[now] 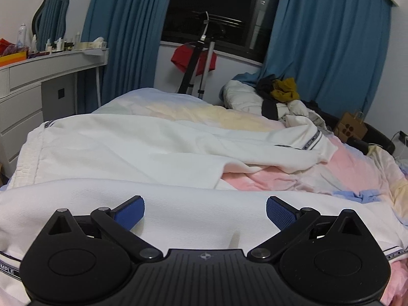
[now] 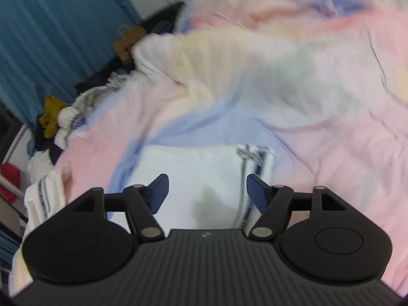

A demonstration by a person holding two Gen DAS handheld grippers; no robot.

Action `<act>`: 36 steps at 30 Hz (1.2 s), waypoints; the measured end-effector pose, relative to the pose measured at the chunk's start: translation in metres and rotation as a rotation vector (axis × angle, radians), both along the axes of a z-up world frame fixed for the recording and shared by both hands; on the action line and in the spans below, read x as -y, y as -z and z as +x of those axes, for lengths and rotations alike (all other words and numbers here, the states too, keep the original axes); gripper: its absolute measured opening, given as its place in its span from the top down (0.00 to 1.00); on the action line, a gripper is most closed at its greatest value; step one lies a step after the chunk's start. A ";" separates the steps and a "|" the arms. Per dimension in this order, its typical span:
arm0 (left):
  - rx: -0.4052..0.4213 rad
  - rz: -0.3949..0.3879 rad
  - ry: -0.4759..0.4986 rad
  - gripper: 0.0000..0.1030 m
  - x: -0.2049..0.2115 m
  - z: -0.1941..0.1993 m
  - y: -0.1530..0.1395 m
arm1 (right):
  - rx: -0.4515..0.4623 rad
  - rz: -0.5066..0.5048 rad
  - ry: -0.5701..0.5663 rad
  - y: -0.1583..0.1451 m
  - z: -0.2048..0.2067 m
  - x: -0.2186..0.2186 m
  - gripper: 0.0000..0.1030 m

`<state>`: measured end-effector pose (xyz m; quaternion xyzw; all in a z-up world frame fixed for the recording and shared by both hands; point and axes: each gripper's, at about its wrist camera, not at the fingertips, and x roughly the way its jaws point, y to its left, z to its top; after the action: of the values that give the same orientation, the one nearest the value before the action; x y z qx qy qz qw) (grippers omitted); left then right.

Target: Fold clothes

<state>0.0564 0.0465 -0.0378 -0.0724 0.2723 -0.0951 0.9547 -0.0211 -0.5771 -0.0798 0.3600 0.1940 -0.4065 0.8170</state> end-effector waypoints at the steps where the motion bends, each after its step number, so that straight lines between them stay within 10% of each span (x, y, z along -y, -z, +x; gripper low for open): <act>1: 0.002 0.001 0.006 0.00 0.002 0.000 0.000 | 0.009 -0.039 -0.024 -0.008 0.003 -0.008 0.32; 6: 0.045 0.065 0.018 0.00 0.020 0.004 -0.005 | 0.103 -0.195 -0.229 -0.044 0.025 -0.061 0.32; 13: 0.121 0.168 0.059 0.00 0.063 0.022 -0.013 | 0.172 -0.122 -0.474 -0.031 0.063 -0.123 0.32; 36: 0.308 0.390 0.493 0.00 0.420 0.269 0.040 | 0.228 -0.049 -0.290 0.008 0.067 -0.082 0.31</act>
<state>0.3251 -0.3734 -0.0777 0.1944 0.1474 -0.2786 0.9289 0.0462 -0.4946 -0.0882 0.3520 0.1400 -0.2455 0.8923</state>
